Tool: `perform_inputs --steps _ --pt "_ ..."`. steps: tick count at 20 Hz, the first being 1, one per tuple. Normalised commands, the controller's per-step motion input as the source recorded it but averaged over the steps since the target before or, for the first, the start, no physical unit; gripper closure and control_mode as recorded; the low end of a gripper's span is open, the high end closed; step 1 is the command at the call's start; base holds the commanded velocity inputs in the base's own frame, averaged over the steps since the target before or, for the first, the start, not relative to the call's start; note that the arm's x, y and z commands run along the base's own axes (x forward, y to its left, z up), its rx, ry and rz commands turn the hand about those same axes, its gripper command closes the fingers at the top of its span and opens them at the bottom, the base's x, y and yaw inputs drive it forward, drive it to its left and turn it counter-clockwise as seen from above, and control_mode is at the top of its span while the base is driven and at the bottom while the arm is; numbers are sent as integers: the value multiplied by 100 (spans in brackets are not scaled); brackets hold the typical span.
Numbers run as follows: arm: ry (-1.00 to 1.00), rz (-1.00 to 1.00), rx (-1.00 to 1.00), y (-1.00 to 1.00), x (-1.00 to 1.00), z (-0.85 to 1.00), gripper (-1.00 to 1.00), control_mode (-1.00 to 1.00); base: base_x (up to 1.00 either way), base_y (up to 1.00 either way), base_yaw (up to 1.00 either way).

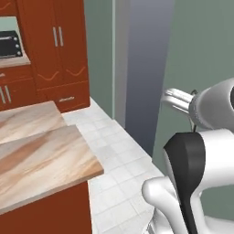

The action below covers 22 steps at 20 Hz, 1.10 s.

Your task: Take the fish out of the fridge, briefly rinse it in the sink, and place it on the tray next to the sink.

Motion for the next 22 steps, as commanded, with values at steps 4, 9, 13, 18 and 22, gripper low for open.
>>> perform_inputs --steps 4,9,13,18,22 --pt "0 0 0 0 0 0 100 100 100 -98 12" --pt "0 0 0 0 0 0 100 100 100 -91 29" --pt "0 0 0 0 0 0 100 100 100 -72 33" --pt "0 0 0 0 0 0 100 100 100 -1 34" --pt "0 0 0 0 0 0 100 100 100 26 29"
